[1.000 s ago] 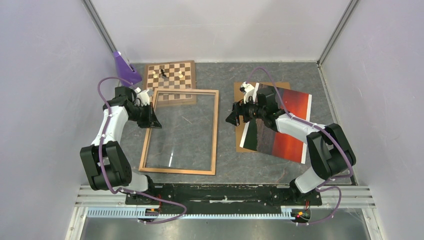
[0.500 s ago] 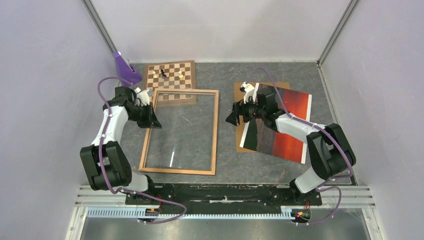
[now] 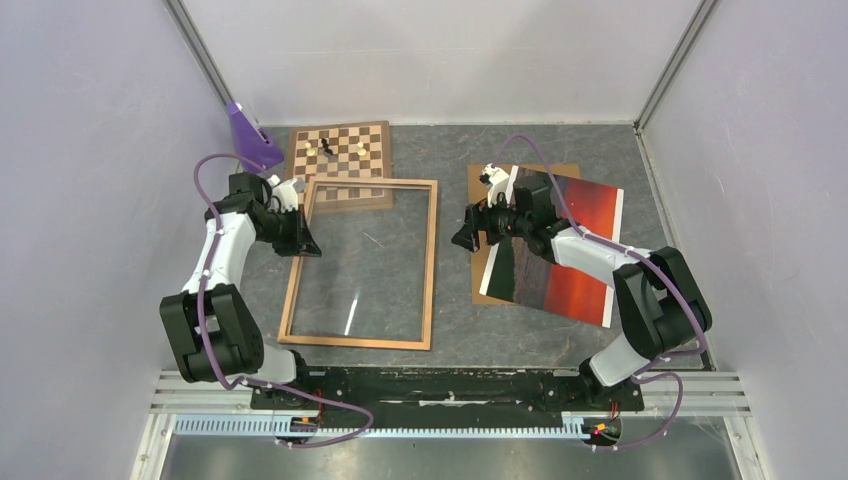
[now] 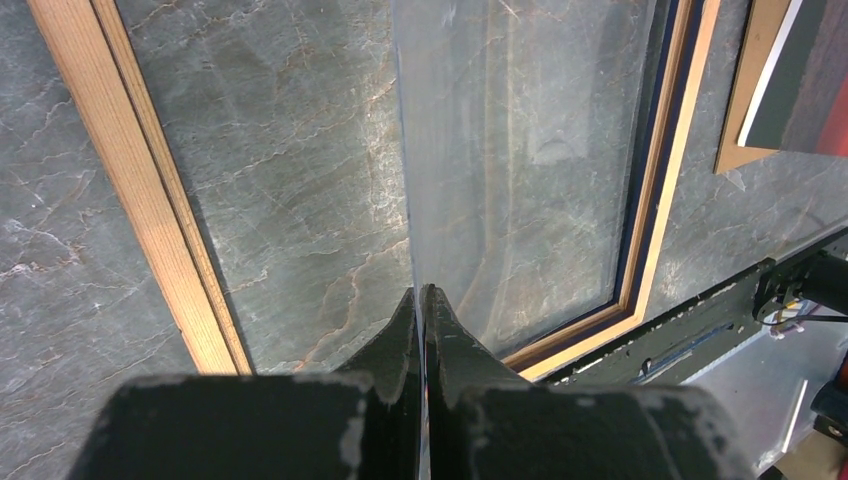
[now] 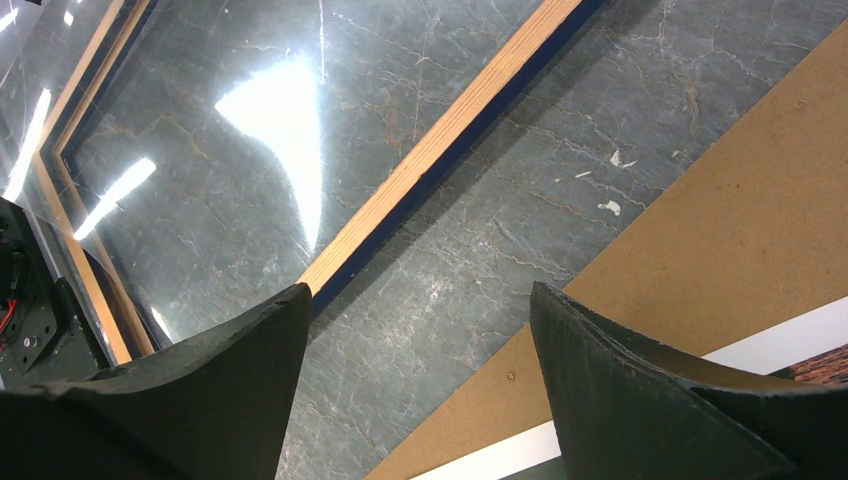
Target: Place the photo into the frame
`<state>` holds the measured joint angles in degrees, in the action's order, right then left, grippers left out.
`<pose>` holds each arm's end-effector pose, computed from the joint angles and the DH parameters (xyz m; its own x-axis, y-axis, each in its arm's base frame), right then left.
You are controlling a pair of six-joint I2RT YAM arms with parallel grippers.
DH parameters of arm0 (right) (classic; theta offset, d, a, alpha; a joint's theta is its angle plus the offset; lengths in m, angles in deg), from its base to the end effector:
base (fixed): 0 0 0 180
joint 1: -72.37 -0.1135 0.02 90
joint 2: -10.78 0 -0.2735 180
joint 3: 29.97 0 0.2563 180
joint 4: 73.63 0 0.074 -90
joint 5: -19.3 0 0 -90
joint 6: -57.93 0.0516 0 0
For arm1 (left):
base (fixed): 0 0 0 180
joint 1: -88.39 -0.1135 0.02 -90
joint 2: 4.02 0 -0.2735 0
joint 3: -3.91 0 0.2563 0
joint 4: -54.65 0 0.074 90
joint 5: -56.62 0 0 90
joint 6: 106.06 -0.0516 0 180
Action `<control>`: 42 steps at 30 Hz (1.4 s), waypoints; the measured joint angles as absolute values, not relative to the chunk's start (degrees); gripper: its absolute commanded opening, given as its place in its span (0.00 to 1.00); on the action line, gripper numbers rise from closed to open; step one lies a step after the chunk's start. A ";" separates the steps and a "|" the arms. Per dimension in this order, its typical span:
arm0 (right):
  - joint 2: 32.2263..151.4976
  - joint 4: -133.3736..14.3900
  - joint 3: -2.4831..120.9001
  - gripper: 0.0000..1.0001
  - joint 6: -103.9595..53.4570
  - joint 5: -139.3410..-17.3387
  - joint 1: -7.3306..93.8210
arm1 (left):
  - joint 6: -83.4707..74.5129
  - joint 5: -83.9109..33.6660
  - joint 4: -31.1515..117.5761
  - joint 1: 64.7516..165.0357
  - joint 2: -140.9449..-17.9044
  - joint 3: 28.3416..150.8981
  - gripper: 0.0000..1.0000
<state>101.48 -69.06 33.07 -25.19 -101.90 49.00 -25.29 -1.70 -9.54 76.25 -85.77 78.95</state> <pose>0.3109 0.1635 0.2050 -0.5749 -0.1368 -0.8067 -0.6776 0.6323 0.3756 0.2735 0.0311 0.2428 -0.9136 -0.0569 -0.4026 0.1374 0.8887 -0.4374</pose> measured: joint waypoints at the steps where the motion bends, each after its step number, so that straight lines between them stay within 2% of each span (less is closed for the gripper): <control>1: 101.48 -69.04 33.07 0.83 -25.21 -101.90 49.00 | -25.29 -1.64 -9.54 76.25 -85.77 78.92 0.02; 23: 101.50 -69.04 33.07 0.83 -25.24 -101.92 49.02 | -24.27 5.90 -11.29 75.95 -85.77 79.67 0.02; 42: 101.63 -69.02 33.07 0.82 -25.28 -102.12 49.02 | -24.22 7.74 -15.60 75.95 -86.19 84.02 0.02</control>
